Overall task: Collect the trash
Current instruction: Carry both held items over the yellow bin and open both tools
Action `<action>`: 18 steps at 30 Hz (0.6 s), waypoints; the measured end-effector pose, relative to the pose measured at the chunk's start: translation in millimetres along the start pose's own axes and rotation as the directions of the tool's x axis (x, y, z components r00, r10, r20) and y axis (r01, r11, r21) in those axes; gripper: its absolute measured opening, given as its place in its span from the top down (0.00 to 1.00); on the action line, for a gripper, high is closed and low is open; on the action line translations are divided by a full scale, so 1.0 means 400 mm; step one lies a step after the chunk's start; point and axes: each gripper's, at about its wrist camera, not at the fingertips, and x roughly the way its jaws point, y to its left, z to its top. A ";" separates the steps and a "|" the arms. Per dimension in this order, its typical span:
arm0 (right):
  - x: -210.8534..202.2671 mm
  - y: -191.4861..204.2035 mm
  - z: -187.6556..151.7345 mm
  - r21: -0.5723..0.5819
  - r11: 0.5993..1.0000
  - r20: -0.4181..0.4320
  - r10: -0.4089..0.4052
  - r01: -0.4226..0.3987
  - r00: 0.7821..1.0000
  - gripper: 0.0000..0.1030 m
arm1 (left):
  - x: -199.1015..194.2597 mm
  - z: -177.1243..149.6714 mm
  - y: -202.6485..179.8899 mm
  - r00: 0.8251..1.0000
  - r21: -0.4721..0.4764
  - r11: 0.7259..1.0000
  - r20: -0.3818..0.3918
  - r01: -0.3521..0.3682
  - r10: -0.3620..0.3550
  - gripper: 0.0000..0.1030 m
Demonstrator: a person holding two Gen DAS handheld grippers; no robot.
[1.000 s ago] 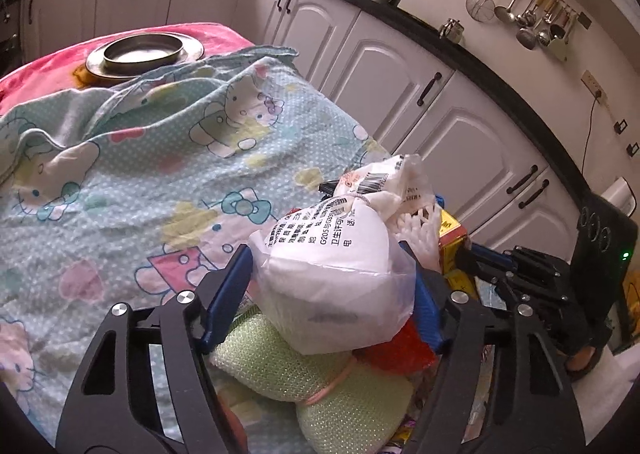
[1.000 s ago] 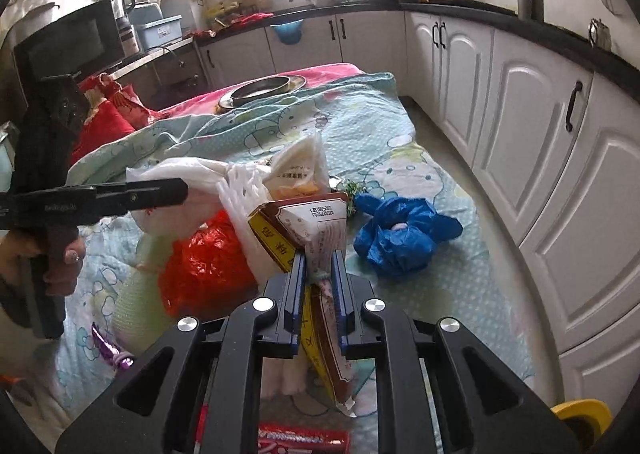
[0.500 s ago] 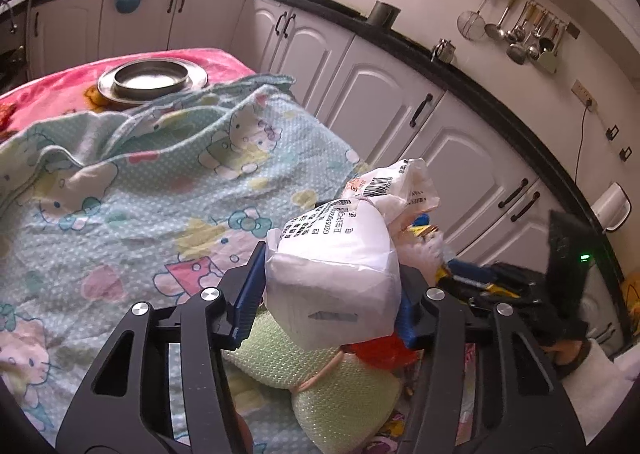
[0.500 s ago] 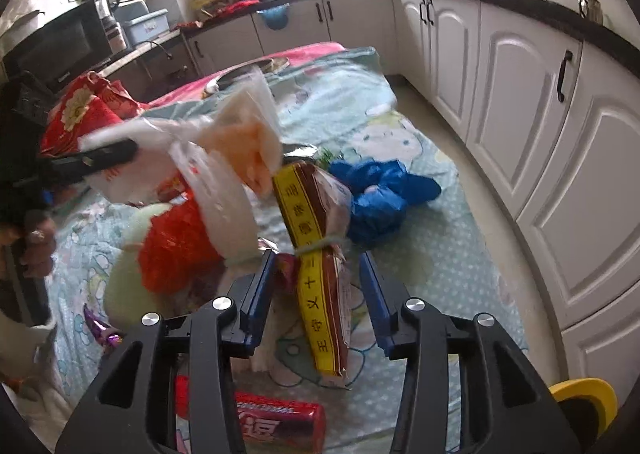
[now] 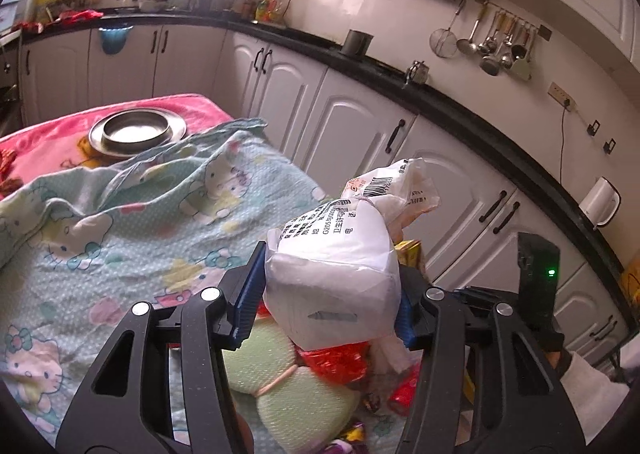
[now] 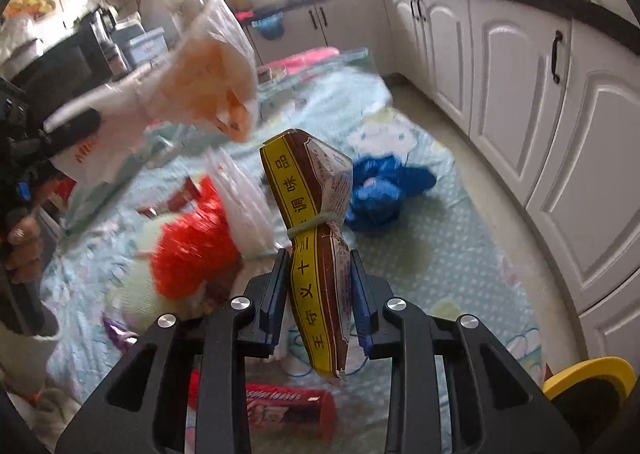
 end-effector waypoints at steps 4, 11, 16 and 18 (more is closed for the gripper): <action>-0.071 0.001 0.001 0.021 1.000 0.063 -0.019 0.018 0.998 0.73 | -0.006 0.003 -0.031 1.000 0.010 1.000 0.013 0.019 -0.019 0.56; -0.211 -0.022 -0.040 0.069 0.992 0.143 -0.118 0.109 0.983 0.73 | 0.003 -0.005 -0.102 0.998 0.045 0.997 0.012 0.064 -0.064 0.56; -0.289 -0.045 -0.085 0.107 0.979 0.160 -0.191 0.175 0.968 0.73 | 0.021 -0.024 -0.169 0.995 0.092 0.991 -0.007 0.096 -0.096 0.56; -0.326 -0.058 -0.107 0.130 0.970 0.171 -0.225 0.204 0.959 0.73 | 0.029 -0.033 -0.196 0.994 0.113 0.988 -0.018 0.109 -0.107 0.56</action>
